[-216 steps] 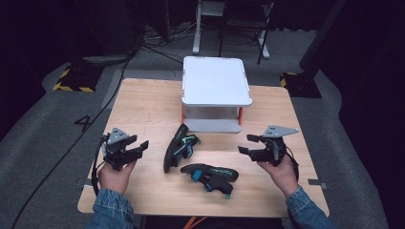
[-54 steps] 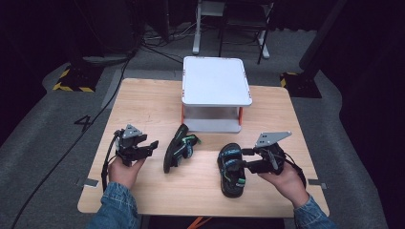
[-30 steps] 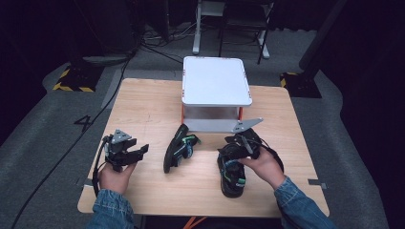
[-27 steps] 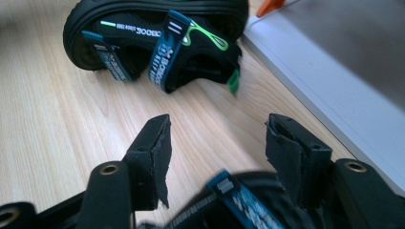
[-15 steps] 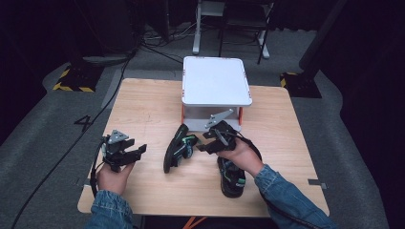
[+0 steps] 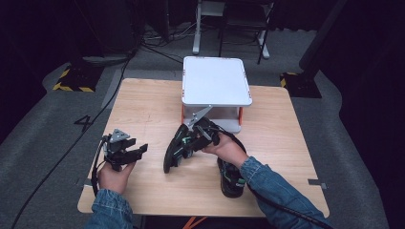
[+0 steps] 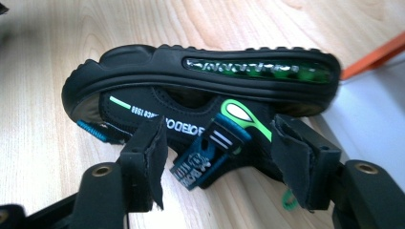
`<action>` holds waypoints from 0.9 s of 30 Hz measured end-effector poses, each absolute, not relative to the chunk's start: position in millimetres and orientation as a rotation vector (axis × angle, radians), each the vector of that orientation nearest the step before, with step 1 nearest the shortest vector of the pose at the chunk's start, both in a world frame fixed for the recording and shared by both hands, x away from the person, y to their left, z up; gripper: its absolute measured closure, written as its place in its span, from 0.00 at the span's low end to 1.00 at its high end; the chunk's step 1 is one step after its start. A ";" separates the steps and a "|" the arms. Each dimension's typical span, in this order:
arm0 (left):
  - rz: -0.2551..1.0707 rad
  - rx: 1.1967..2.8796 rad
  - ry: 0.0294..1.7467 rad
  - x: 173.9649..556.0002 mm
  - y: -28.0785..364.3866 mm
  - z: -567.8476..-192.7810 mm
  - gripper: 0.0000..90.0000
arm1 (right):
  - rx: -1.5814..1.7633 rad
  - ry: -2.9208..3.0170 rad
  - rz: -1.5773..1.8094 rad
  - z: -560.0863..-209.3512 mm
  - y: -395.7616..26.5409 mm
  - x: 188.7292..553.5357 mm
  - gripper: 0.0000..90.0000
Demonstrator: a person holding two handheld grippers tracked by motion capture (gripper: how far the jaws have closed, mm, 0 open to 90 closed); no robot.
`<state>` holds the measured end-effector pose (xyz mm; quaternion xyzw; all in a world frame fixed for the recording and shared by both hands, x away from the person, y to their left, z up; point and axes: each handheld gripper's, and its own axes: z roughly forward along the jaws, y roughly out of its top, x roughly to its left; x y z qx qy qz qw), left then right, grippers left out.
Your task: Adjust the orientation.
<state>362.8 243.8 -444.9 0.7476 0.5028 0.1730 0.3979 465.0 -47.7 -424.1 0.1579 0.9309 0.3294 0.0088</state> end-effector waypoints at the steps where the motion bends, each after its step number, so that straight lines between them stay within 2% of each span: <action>1: 0.439 1.894 1.270 363.5 243.4 -444.8 0.49 | 0.487 2.920 1.024 -425.8 -46.3 465.4 0.48; 4: 0.431 1.903 1.262 365.2 241.4 -444.8 0.48 | 0.463 2.916 1.002 -427.0 -46.7 462.3 0.66; 7: 0.428 1.904 1.259 367.4 239.0 -445.3 0.49 | 0.510 2.935 1.032 -424.4 -49.9 461.8 0.80; 12: 0.430 1.914 1.252 368.2 236.9 -445.0 0.48 | 0.491 2.903 1.000 -420.7 -48.2 453.3 0.85; 25: 0.434 1.914 1.253 368.1 236.1 -444.5 0.48 | 0.468 2.887 1.013 -383.9 -45.6 421.6 0.87; 26: 0.433 1.913 1.254 368.1 236.2 -444.5 0.48 | 0.455 2.882 1.017 -381.9 -44.0 417.8 0.96; 27: 0.432 1.913 1.255 368.0 236.2 -444.5 0.48 | 0.438 2.880 1.039 -380.5 -43.4 416.7 0.96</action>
